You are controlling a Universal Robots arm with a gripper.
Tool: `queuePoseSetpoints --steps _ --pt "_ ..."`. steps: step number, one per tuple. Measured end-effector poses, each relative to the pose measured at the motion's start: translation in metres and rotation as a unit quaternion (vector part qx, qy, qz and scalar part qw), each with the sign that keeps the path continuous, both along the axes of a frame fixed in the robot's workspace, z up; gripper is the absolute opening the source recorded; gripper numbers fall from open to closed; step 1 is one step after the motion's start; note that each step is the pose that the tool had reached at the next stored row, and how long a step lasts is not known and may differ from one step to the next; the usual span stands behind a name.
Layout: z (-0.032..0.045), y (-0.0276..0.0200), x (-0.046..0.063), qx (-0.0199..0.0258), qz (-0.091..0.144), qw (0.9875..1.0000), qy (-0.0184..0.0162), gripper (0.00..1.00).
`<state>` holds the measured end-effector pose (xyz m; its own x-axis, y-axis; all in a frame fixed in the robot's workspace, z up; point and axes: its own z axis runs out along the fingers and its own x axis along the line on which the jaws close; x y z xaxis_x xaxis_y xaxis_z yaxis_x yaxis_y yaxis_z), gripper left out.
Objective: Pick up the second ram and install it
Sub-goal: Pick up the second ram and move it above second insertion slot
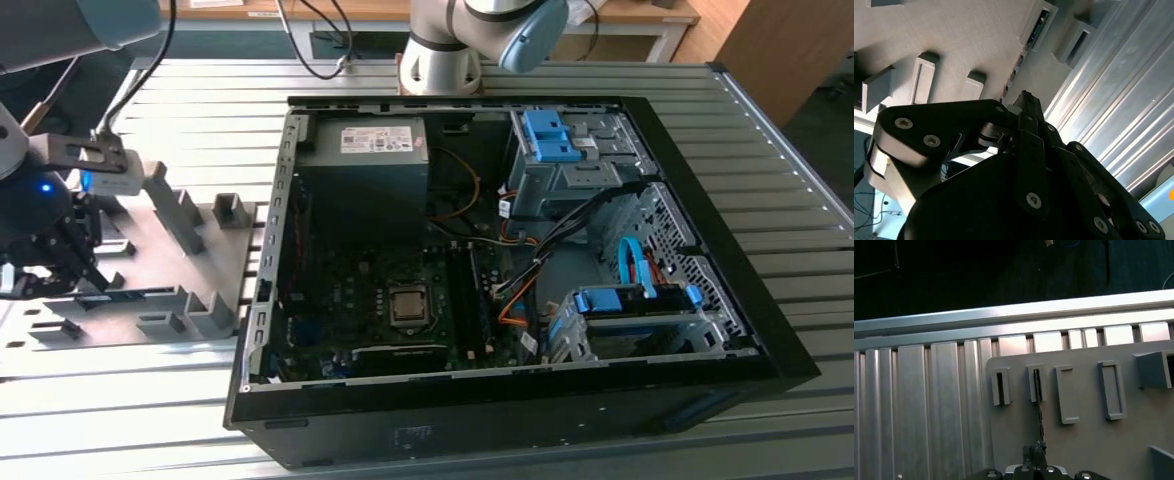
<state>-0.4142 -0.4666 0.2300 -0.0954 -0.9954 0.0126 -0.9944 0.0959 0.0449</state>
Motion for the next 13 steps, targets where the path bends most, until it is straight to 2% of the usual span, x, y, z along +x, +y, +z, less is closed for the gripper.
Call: queuePoseSetpoints --steps 6,7,9,10,13 --pt "0.0 0.0 0.0 0.001 0.029 0.9996 0.0001 0.1" --pt "-0.0001 0.0001 0.0 0.0042 0.033 0.9994 -0.0001 0.1" --pt "-0.0002 0.0 0.0 0.0144 0.04 0.9991 -0.0004 0.1" --pt "-0.0002 0.0 0.0 0.0177 0.042 0.9989 -0.0005 0.1" --pt "-0.0007 0.0001 0.0 0.0212 0.046 0.9987 -0.0007 0.1"
